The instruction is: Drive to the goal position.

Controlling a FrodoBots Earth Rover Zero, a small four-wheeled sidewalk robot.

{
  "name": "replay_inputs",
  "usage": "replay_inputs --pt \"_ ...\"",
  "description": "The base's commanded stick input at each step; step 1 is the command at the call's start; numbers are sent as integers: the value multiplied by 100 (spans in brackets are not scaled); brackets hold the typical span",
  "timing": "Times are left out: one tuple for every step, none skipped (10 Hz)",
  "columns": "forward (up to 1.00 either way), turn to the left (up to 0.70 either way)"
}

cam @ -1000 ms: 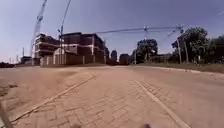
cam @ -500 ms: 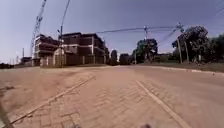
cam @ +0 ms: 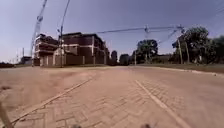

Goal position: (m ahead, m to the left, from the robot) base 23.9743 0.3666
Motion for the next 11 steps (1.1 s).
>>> replay_inputs --pt "30 0" --pt "30 0" --pt "30 0" --pt "30 0" --pt "30 0" --pt "30 0" --pt "30 0" --pt "30 0" --pt "30 0" --pt "30 0" --pt "30 0"
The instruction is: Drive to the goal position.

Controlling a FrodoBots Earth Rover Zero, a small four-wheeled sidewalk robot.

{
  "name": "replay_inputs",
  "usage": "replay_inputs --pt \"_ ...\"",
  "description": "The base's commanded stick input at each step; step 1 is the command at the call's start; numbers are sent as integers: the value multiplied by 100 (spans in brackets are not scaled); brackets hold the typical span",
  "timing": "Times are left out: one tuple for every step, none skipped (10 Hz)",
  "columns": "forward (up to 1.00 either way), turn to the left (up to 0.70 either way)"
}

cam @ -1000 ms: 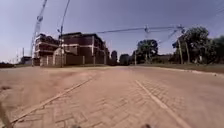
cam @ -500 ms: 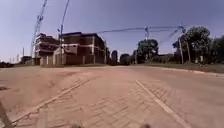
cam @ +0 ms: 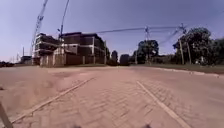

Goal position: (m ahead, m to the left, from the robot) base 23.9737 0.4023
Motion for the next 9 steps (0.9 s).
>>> replay_inputs --pt "30 0" --pt "30 0" --pt "30 0" --pt "30 0" --pt "30 0" --pt "30 0" --pt "30 0" --pt "30 0" --pt "30 0"
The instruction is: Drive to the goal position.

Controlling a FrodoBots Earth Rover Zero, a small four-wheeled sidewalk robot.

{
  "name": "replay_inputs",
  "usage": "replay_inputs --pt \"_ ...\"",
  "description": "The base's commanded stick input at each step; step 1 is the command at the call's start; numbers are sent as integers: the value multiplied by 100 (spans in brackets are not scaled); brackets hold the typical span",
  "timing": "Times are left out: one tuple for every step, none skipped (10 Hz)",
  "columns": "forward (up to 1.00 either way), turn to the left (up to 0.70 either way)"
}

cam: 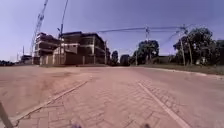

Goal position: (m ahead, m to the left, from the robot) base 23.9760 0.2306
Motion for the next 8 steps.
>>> replay_inputs --pt "30 0" --pt "30 0" --pt "30 0" --pt "30 0" --pt "30 0" --pt "30 0" --pt "30 0" --pt "30 0"
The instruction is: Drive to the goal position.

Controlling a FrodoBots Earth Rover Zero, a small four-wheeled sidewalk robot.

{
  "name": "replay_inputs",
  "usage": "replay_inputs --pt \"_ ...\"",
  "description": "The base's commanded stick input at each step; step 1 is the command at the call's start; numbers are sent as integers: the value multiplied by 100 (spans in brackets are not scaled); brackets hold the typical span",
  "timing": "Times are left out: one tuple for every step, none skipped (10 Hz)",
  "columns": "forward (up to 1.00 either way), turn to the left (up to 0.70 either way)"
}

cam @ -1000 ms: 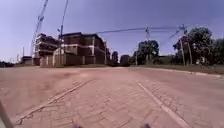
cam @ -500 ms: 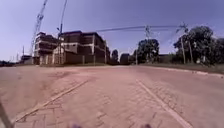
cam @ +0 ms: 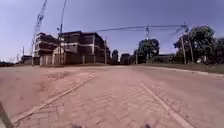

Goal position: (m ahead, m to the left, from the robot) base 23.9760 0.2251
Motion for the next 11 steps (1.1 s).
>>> replay_inputs --pt "30 0" --pt "30 0" --pt "30 0" --pt "30 0" --pt "30 0" --pt "30 0" --pt "30 0" --pt "30 0" --pt "30 0" --pt "30 0" --pt "30 0"
